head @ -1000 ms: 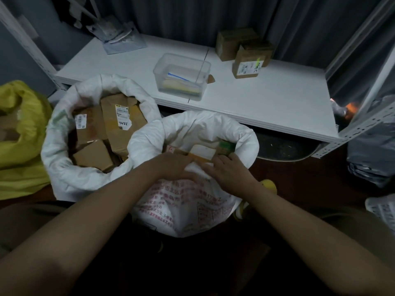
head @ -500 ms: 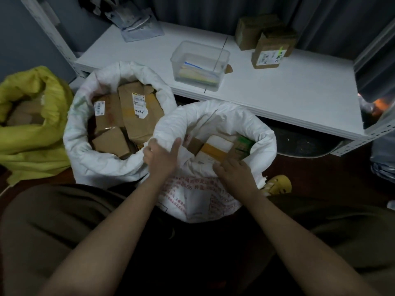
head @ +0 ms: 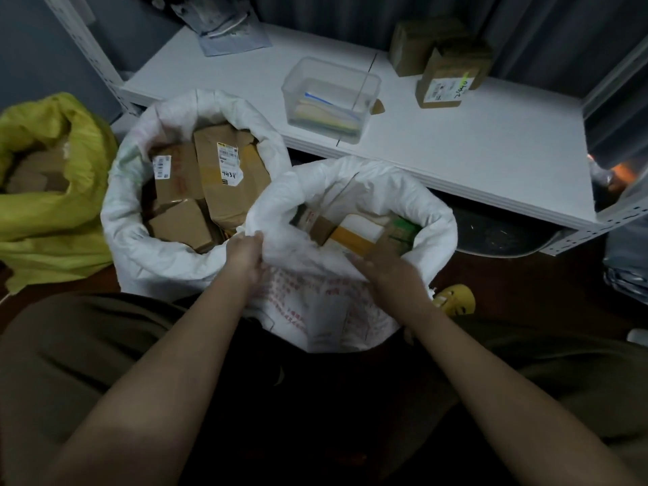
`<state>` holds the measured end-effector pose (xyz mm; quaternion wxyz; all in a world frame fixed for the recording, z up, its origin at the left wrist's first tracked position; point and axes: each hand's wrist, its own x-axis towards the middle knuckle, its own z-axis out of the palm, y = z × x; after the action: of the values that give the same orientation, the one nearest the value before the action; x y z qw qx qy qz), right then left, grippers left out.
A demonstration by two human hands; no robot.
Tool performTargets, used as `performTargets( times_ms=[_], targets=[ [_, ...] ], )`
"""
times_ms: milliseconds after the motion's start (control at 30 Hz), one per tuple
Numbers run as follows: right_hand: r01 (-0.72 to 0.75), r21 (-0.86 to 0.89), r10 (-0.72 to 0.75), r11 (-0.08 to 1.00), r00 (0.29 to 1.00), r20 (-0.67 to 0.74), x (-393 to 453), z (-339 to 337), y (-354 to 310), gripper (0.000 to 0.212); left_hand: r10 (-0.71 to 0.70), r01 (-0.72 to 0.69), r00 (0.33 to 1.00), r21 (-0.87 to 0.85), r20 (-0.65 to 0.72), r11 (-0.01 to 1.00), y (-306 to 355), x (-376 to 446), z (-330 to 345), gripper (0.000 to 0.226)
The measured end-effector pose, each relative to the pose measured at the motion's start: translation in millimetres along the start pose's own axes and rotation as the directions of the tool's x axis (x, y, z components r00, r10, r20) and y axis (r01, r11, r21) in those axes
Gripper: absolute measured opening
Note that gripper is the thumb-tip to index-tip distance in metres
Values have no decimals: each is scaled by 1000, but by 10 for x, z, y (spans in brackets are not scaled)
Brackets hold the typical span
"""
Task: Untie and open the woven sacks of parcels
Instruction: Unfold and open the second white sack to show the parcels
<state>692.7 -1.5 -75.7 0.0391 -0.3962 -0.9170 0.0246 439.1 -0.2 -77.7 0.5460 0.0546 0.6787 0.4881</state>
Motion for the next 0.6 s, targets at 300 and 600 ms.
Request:
performTargets(
  times_ms=[300,600],
  targets=[
    [-69,-221,54,973,996,-69,-339,345,85,71,-85,144,979,336,-185,931,-22,-80,202,80],
    [-865,350,921,359,390,19,10,-180,340,68,313,-10,925,812,-214,584,-22,-3,721,99]
  ],
)
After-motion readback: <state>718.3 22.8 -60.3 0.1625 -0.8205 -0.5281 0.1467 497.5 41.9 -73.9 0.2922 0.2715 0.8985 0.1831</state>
